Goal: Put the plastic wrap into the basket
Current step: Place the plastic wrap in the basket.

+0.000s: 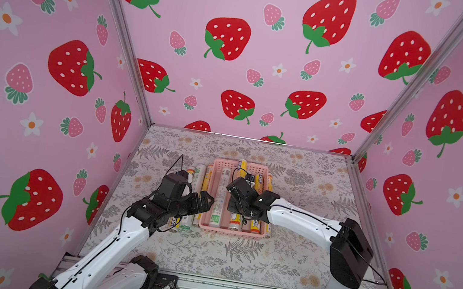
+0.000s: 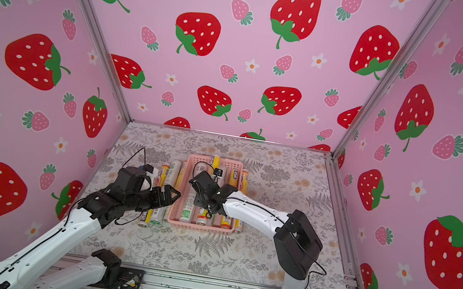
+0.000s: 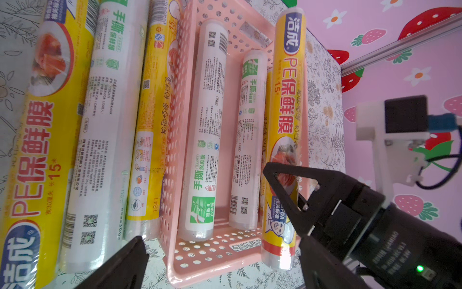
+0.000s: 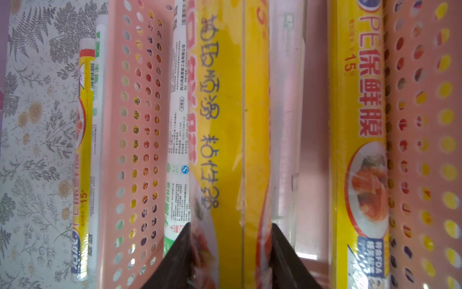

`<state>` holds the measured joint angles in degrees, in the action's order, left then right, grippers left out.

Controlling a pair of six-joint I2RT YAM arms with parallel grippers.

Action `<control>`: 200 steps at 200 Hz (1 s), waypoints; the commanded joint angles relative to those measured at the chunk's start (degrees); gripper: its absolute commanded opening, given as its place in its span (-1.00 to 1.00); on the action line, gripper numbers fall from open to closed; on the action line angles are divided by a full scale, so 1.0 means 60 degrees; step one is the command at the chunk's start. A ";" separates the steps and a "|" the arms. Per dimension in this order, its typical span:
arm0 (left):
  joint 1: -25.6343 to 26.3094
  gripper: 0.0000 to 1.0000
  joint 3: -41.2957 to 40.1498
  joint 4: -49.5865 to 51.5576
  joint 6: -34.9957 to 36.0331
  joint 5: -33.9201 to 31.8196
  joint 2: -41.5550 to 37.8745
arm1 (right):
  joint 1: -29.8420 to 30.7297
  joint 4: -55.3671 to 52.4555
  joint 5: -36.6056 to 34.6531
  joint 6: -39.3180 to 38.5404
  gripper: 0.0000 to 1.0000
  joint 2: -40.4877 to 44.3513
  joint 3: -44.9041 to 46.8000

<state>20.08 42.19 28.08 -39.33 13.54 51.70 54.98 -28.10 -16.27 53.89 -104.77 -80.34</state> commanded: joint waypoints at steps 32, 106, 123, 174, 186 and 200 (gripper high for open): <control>-0.0062 0.99 0.0099 0.0405 0.0219 -0.0175 -0.0482 | 0.0065 0.0052 -0.0729 0.0118 -0.41 -0.0819 -0.0786; -0.0050 0.99 0.0131 0.0634 0.0241 -0.0234 -0.0722 | 0.0147 0.0015 -0.0922 0.0082 -0.40 -0.1721 -0.1259; -0.0050 0.99 0.0110 0.0638 0.0253 -0.0235 -0.0710 | 0.0175 -0.0004 -0.0859 0.0108 -0.38 -0.1835 -0.1257; -0.0058 0.99 0.0130 0.0420 0.0113 -0.0268 -0.0441 | 0.0256 -0.0091 -0.0667 0.0175 -0.25 -0.2384 -0.1449; -0.0059 0.99 0.0103 0.0363 0.0071 -0.0275 -0.0424 | 0.0258 -0.0092 -0.0643 0.0241 -0.22 -0.2432 -0.1408; -0.0053 0.99 0.0063 0.0401 0.0074 -0.0365 -0.0440 | 0.0256 -0.0055 -0.0565 0.0241 -0.15 -0.2472 -0.1363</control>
<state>20.08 42.04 31.00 -38.87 12.40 49.19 56.16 -27.68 -19.81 54.46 -118.87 -87.33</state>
